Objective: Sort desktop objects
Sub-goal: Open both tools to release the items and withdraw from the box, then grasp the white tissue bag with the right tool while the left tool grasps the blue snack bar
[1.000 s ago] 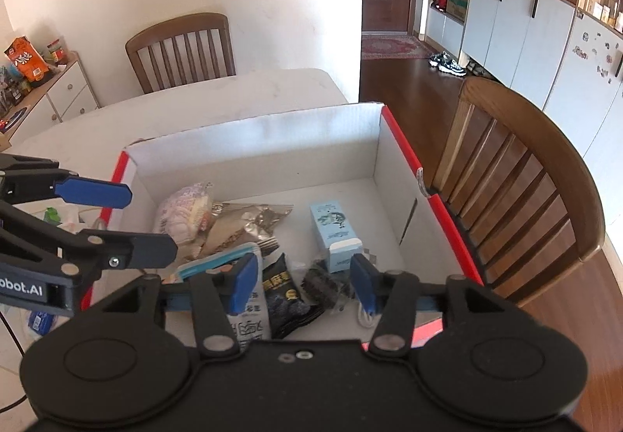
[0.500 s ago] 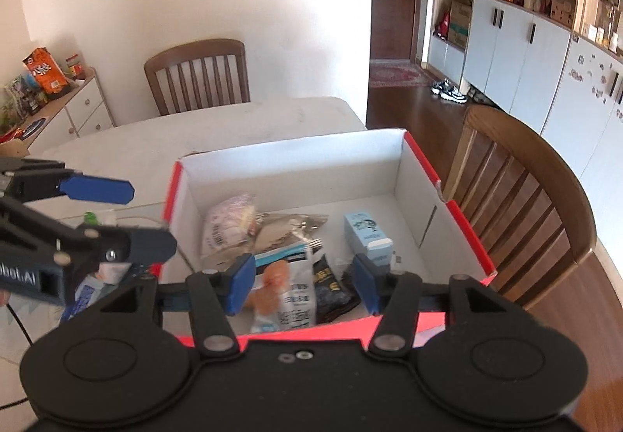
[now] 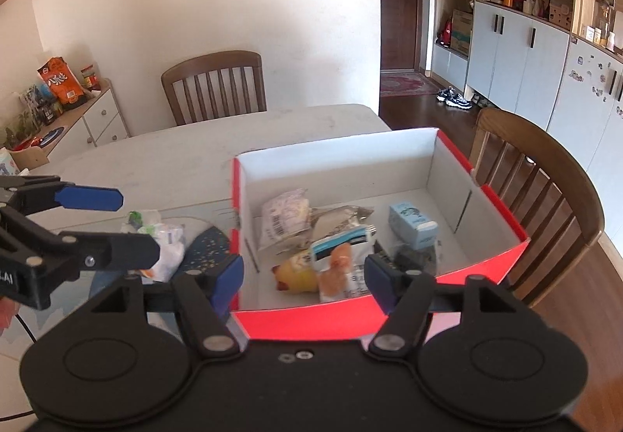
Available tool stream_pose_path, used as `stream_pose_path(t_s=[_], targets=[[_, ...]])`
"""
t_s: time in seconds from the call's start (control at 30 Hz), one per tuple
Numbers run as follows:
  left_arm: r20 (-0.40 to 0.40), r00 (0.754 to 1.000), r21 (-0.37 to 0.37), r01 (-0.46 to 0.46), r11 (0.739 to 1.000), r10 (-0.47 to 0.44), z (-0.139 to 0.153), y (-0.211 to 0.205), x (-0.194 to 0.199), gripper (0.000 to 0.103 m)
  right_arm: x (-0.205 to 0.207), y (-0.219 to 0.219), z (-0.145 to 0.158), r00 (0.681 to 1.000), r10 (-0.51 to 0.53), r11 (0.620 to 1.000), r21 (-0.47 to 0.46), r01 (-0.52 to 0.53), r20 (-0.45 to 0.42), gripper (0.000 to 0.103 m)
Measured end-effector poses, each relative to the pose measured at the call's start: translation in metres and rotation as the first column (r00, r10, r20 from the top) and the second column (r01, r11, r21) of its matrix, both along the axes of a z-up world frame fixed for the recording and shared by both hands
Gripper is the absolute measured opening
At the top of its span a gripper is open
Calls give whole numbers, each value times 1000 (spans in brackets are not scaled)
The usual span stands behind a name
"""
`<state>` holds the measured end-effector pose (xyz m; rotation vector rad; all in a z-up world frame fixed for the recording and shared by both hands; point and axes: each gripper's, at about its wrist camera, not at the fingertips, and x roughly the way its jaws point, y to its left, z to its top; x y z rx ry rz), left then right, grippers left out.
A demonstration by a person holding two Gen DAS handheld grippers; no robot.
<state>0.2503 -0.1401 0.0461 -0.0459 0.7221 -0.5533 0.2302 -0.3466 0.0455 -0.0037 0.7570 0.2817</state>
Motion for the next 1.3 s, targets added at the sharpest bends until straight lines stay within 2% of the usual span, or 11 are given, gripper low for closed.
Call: stream_pose_path(t_s=[0.2,0.27,0.3,0.77,1.13,1.3], targets=[[2,999,14,-41,999,41,-11,29,-17,103,-4,19,2,1000,6,1000,7,-6,9,70],[-13,998,22,-64,998,64,-17,40,-21,103,-6,25,2,1000,16,1000,13,-16,14,77],[-21,997,22,-72,997,73,-20,44,-23,103,-6,29,3,1000,19,1000,14,-20,17,78],[-95,978,86,-179,980,187,-70,82,-41,103,-6,96,-4,988,154,987,33,-155,26,79],[-146,962,121,-215,969,232,-98,90,-34,103,14,139,-29,976,218,976,32,-217,-13,79],[-141,958,123,-233,965,249,-106,94,-33,103,27,156,-46,965,256,967,20,-255,-47,79]])
